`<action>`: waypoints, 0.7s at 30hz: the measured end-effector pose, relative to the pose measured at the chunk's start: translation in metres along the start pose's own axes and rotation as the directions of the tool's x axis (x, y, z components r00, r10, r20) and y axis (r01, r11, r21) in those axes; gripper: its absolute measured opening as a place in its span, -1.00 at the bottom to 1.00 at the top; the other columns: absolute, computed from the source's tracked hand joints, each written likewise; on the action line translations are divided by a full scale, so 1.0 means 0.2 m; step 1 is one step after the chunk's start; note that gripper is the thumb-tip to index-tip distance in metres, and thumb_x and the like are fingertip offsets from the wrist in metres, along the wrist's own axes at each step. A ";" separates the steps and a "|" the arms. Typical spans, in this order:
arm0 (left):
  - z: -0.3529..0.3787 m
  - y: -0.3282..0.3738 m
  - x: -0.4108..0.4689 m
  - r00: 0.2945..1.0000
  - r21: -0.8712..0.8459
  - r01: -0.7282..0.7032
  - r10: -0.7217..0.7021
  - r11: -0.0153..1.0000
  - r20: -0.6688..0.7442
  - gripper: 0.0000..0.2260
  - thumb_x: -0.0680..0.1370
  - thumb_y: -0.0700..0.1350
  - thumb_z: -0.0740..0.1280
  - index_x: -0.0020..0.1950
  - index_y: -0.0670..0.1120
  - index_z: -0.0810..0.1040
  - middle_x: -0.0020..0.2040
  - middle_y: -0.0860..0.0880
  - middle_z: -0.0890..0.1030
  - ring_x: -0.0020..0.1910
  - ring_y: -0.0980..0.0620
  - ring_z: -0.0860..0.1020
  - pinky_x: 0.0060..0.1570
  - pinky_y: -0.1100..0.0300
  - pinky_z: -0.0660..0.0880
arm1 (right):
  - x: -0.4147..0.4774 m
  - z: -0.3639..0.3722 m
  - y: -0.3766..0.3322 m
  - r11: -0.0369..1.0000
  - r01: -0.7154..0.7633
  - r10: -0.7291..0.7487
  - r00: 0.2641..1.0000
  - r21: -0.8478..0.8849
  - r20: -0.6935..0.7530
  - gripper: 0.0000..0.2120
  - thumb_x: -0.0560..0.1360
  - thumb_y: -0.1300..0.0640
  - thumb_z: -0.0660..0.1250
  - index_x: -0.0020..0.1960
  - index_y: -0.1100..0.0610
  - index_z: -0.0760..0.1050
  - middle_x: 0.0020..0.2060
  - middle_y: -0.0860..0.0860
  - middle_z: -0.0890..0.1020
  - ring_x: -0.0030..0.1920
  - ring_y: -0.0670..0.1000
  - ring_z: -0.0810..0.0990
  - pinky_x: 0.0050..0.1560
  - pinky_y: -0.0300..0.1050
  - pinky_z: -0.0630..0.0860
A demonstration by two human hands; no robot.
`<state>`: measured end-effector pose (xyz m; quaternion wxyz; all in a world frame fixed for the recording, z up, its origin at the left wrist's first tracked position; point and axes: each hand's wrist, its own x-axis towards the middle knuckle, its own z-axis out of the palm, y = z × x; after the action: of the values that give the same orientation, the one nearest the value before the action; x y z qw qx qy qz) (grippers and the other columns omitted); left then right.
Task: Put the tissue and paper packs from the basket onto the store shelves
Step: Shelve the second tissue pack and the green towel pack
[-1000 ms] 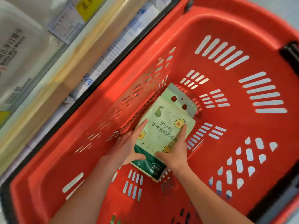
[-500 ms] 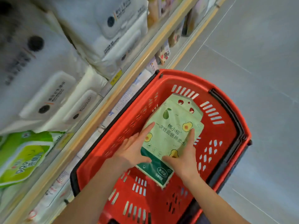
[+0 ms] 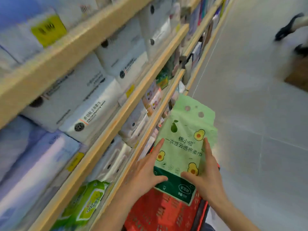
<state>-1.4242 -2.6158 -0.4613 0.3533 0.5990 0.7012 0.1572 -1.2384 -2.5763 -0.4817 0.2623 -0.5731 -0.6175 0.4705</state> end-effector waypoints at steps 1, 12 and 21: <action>-0.08 0.09 -0.01 0.999 0.007 -0.023 0.024 1.000 -0.029 0.01 0.33 -0.01 0.52 0.38 0.45 -0.21 0.45 0.20 0.20 0.41 0.13 0.27 0.34 0.05 0.33 | -0.01 -0.07 -0.10 0.999 0.035 -0.035 0.999 -0.004 -0.020 0.15 0.19 0.15 0.54 0.42 -0.33 -0.22 0.21 -0.14 0.32 0.14 -0.07 0.44 0.00 0.05 0.56; -0.90 1.23 -0.27 0.901 0.112 -0.281 0.302 0.953 -0.310 0.02 0.30 -0.09 0.53 0.32 0.49 -0.18 0.21 0.15 0.46 -0.09 0.26 0.54 -0.13 0.36 0.54 | -0.17 -0.94 -1.20 0.912 0.408 -0.403 0.884 -0.031 -0.238 0.08 0.25 0.17 0.52 0.35 -0.38 -0.20 0.29 -0.13 0.35 0.22 -0.12 0.37 0.04 -0.09 0.50; -1.30 2.04 -0.39 0.704 0.220 -0.383 0.437 0.897 -0.560 0.00 0.31 -0.15 0.53 0.38 0.37 -0.15 0.31 0.10 0.46 0.08 0.24 0.44 0.03 0.34 0.41 | -0.17 -1.60 -1.85 0.769 0.632 -0.620 0.701 -0.093 -0.353 0.08 0.23 0.17 0.52 0.41 -0.35 -0.13 0.36 -0.08 0.34 0.31 -0.05 0.35 0.18 0.12 0.49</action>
<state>-1.3023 -2.5422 0.0082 0.0444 0.6742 0.6310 0.3811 -1.1262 -2.4827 -0.0129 0.5257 -0.4013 -0.7073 0.2496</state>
